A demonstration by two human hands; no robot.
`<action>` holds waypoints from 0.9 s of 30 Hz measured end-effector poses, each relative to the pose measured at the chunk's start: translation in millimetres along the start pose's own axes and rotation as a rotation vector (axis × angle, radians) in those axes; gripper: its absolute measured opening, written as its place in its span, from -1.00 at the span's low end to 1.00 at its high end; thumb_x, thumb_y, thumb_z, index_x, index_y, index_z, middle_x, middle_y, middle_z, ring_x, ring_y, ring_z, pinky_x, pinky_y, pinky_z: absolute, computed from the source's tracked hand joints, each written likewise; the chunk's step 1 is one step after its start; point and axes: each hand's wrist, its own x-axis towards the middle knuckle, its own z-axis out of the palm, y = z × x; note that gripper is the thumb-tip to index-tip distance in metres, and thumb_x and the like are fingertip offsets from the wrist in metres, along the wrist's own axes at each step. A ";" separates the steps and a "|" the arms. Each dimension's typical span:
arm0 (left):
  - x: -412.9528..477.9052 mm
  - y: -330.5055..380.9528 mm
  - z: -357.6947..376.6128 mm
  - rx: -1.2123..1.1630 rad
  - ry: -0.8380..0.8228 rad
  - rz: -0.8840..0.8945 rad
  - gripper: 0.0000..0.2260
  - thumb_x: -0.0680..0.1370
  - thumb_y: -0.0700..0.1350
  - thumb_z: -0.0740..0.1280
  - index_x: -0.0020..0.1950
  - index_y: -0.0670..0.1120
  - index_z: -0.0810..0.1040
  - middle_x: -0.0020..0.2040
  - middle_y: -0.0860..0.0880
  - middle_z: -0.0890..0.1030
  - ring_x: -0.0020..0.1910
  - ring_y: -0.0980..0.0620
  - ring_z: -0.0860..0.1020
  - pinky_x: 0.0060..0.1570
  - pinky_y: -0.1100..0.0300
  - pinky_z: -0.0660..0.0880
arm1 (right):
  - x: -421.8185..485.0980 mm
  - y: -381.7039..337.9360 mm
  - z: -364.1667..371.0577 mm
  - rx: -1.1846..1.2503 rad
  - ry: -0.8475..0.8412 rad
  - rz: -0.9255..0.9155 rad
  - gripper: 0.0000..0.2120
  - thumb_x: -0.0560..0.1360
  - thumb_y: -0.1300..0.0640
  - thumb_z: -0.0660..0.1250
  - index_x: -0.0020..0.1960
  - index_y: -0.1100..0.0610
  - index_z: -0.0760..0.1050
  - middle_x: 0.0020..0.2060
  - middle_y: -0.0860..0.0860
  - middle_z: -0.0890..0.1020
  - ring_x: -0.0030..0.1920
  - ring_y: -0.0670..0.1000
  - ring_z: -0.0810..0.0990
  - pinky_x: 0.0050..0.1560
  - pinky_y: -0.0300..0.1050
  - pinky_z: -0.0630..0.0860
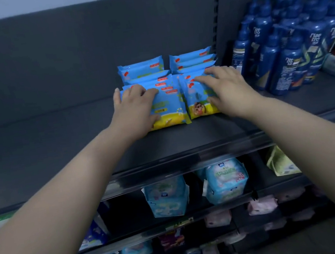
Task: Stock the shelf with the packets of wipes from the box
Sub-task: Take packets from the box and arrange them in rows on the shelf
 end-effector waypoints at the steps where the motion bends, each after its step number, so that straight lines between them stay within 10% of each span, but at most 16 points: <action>1: -1.2 1.6 3.2 -0.009 0.006 0.000 -0.43 0.52 0.04 0.32 0.49 0.03 0.20 0.32 -0.08 0.33 0.39 -0.13 0.23 0.44 -0.22 -0.07 | -1.5 -2.8 2.6 0.002 0.009 0.019 -0.45 0.51 0.20 0.27 0.47 0.05 0.23 0.41 0.14 0.29 0.43 0.17 0.19 0.45 0.13 -0.01; 8: -19.4 23.6 10.6 -0.022 -0.022 0.013 -0.36 0.57 0.10 0.23 0.55 0.04 -0.01 0.53 -0.09 0.09 0.51 -0.19 0.01 0.44 -0.17 -0.11 | -28.7 -8.8 2.3 0.065 -0.057 0.029 -0.38 0.56 0.08 0.25 0.53 0.03 0.04 0.53 0.08 0.08 0.52 0.12 0.00 0.49 0.07 -0.05; 27: -33.5 286.5 32.6 -0.519 0.158 0.510 -0.50 0.49 0.03 0.22 0.38 -0.16 0.39 0.26 -0.13 0.51 0.24 -0.15 0.46 0.28 -0.08 0.35 | -266.9 114.2 -72.7 -0.013 0.154 0.362 -0.52 0.49 0.07 0.25 0.38 0.17 0.38 0.25 0.15 0.52 0.27 0.19 0.46 0.30 0.06 0.35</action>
